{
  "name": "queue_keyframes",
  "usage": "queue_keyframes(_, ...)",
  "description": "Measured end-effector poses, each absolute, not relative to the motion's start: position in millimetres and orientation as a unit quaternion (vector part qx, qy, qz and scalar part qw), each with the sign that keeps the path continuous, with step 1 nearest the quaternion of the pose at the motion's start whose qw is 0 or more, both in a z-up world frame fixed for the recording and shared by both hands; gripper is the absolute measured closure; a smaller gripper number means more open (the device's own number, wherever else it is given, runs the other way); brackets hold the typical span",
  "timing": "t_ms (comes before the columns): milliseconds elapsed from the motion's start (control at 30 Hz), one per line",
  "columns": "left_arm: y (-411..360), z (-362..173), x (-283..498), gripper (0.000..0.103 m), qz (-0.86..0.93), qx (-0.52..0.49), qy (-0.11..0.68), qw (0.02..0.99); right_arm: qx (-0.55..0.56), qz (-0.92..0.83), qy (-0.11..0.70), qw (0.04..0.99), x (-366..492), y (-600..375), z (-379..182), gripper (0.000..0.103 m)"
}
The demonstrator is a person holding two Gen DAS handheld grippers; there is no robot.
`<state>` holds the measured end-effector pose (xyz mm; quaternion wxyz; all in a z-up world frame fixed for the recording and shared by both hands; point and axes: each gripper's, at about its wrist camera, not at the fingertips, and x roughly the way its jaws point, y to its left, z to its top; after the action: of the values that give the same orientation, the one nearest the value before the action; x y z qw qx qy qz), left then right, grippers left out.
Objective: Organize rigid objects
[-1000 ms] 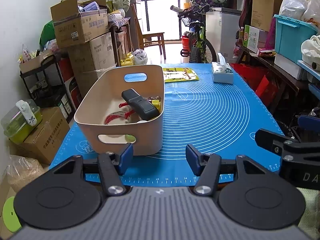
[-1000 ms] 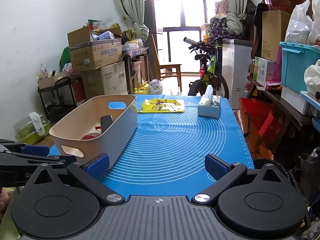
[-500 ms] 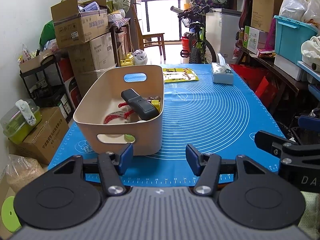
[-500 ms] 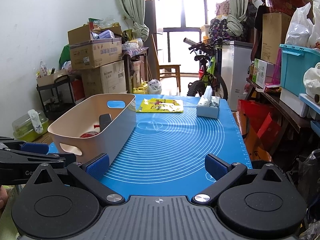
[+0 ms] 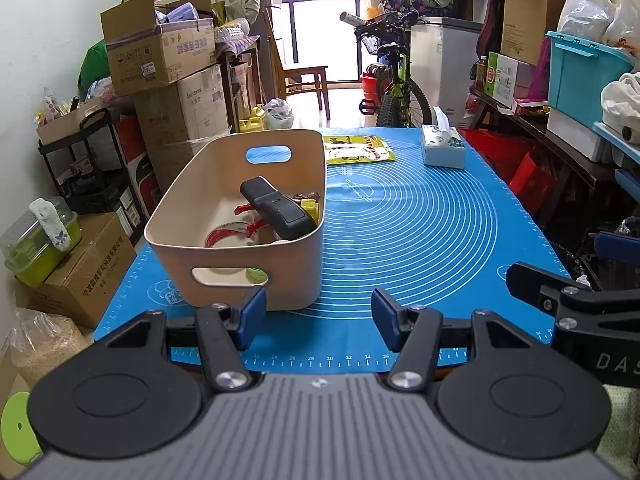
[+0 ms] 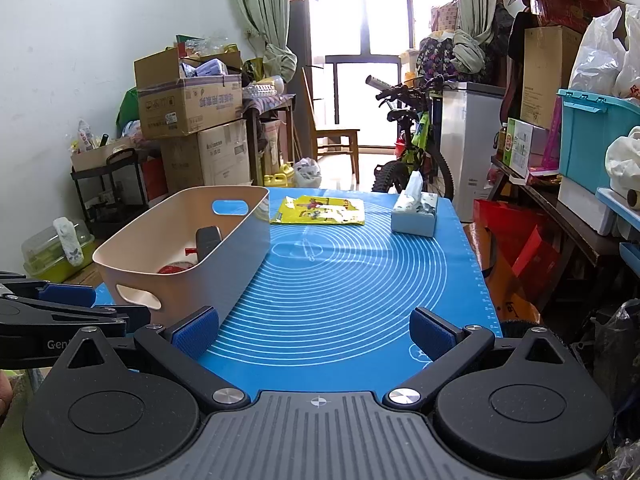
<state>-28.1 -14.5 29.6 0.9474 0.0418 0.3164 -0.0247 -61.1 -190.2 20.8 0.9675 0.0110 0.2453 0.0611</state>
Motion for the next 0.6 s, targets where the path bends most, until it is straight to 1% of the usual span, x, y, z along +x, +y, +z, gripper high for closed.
queue_keyframes(600,-15.5,29.3,-28.7,0.043,-0.023,0.041,0.315,0.948,0.01,0.059,0.244,0.968,-61.6,-191.4,20.3,0.002)
